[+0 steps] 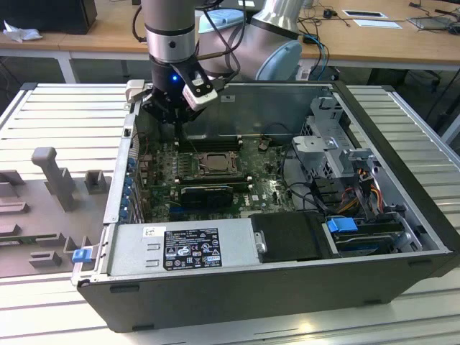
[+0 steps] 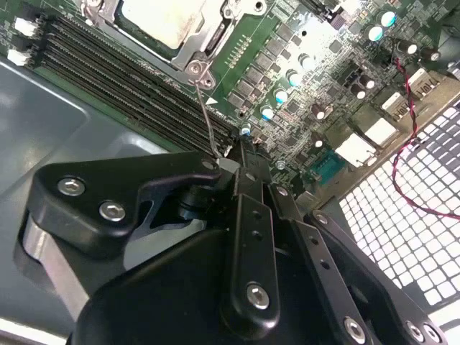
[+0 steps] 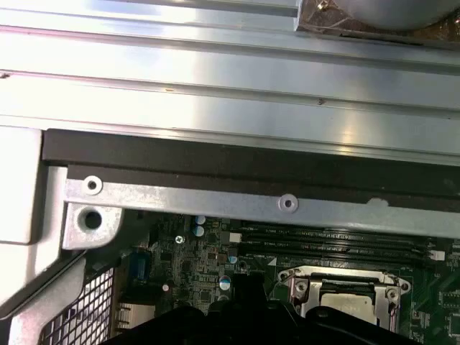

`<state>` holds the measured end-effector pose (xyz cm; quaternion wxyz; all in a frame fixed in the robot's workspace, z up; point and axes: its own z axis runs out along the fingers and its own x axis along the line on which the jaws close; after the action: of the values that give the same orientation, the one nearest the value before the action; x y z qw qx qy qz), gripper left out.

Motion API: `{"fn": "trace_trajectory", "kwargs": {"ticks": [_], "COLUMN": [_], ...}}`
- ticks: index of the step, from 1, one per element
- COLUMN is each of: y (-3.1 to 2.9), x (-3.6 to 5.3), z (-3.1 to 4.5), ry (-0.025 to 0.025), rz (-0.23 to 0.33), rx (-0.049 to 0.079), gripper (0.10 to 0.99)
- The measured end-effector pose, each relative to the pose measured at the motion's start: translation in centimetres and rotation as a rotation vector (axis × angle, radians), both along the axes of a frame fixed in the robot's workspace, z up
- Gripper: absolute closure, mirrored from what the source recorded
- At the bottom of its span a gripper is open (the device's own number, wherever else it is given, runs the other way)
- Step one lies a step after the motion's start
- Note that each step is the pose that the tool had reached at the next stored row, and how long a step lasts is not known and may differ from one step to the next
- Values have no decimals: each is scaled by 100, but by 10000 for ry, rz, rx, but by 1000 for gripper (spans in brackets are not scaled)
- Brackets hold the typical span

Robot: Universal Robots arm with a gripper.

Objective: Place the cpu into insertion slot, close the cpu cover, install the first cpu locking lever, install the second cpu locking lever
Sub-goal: 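Install the first cpu locking lever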

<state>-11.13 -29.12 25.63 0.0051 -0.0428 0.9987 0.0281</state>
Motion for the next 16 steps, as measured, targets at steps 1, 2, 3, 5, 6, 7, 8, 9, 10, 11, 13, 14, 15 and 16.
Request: {"fn": "trace_trajectory", "kwargs": {"ticks": [1, 2, 3, 5, 6, 7, 8, 9, 10, 11, 13, 14, 15, 16], "y": [0, 0, 0, 0, 0, 0, 0, 0, 0, 0, 0, 0, 0, 0], "x": [18, 43, 76, 177, 231, 256, 278, 304, 319, 337, 373, 404, 432, 455], "z": [0, 0, 0, -2, -3, -3, -3, -4, -5, -5, -7, -8, -9, -10], "ry": [4, 9, 15, 38, 45, 47, 47, 48, 48, 49, 51, 52, 53, 54], "rz": [0, 1, 1, 1, 4, 2, 2, 3, 3, 4, 2, 2, 2, 4], "rx": [-1, 0, 0, 0, 0, 0, -1, -1, 0, -1, 0, -1, 0, 0], "gripper": [980, 980, 980, 980, 980, 980, 980, 980, 980, 980, 980, 980, 980, 980]}}
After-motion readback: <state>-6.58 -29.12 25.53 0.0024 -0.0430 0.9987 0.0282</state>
